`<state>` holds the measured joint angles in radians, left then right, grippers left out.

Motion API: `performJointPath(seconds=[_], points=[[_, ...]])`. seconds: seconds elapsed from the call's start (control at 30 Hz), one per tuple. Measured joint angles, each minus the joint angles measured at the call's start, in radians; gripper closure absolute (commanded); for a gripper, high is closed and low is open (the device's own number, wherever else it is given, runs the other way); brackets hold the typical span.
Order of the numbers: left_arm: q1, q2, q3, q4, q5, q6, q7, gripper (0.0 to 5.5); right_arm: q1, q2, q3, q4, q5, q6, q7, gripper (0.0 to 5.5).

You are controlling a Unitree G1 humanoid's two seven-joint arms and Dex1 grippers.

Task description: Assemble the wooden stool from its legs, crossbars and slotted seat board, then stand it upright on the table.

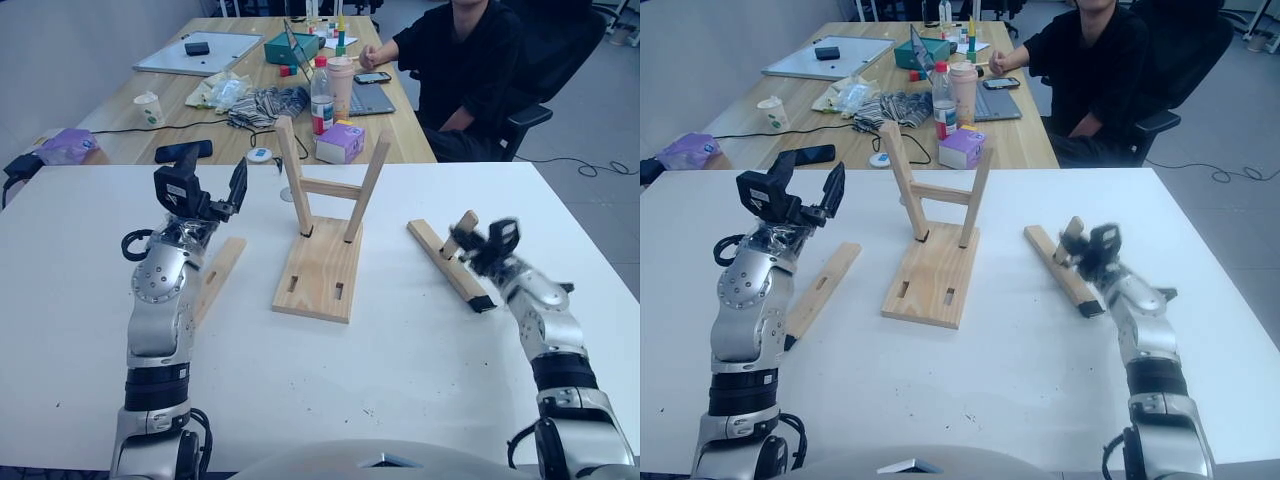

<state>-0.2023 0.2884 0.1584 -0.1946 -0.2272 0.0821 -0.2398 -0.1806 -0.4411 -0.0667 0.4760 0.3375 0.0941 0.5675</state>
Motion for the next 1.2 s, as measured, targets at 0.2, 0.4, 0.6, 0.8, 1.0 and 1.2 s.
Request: performJointPath(seconds=[0.2,0.4,0.6,0.8,1.0,1.2], points=[[-0.002,-0.029,0.017,-0.005,-0.042,0.042,0.019,1.76,-0.007,-0.006,0.007,-0.001,-0.012,0.042,0.019,3.39],[0.006,-0.038,0.017,-0.019,-0.041,0.045,0.026,1.76,0.007,-0.048,0.019,-0.086,-0.025,0.167,0.028,2.77],[0.024,-0.052,0.034,-0.027,-0.030,0.043,0.047,1.76,0.015,-0.131,0.051,-0.254,-0.063,0.409,0.041,2.77],[0.024,-0.050,0.045,-0.012,-0.027,0.029,0.053,1.76,-0.003,-0.178,0.073,-0.310,-0.084,0.542,0.064,2.77],[0.024,-0.050,0.051,-0.011,-0.020,0.023,0.054,1.76,-0.003,-0.250,0.107,-0.357,-0.110,0.616,0.110,2.77],[0.034,-0.050,0.053,-0.012,-0.020,0.022,0.054,1.76,0.018,-0.270,0.107,-0.375,-0.109,0.615,0.134,3.27]])
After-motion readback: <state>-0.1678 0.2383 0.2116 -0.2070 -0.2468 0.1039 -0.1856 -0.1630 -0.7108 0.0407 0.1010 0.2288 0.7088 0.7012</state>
